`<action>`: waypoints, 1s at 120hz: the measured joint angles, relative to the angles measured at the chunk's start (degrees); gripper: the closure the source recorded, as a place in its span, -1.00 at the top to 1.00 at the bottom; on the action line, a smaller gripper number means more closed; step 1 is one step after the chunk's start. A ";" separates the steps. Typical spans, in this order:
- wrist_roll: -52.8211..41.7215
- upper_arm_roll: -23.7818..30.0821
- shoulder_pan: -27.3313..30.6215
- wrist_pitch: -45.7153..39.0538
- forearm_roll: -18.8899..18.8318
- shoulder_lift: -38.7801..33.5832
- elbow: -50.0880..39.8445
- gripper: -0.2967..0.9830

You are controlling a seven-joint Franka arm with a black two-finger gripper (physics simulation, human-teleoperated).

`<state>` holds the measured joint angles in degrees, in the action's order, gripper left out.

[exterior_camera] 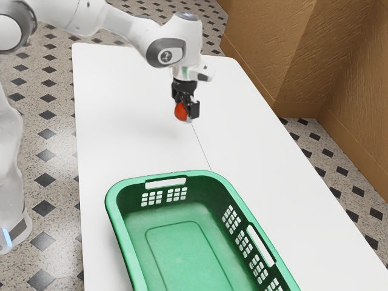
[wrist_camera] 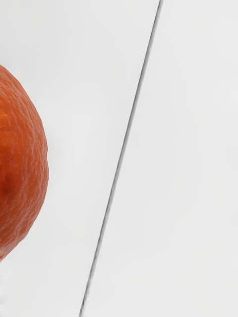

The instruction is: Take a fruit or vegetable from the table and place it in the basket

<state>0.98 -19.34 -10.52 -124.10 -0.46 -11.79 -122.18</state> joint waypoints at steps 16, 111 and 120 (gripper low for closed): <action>2.45 10.73 -9.94 -0.05 0.06 0.33 6.60 0.03; 27.66 17.95 -18.73 -2.06 7.64 5.82 11.81 0.50; 37.06 16.95 -13.17 2.92 7.70 5.35 22.97 0.52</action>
<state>38.03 -2.39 -23.69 -121.18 7.24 -6.44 -99.22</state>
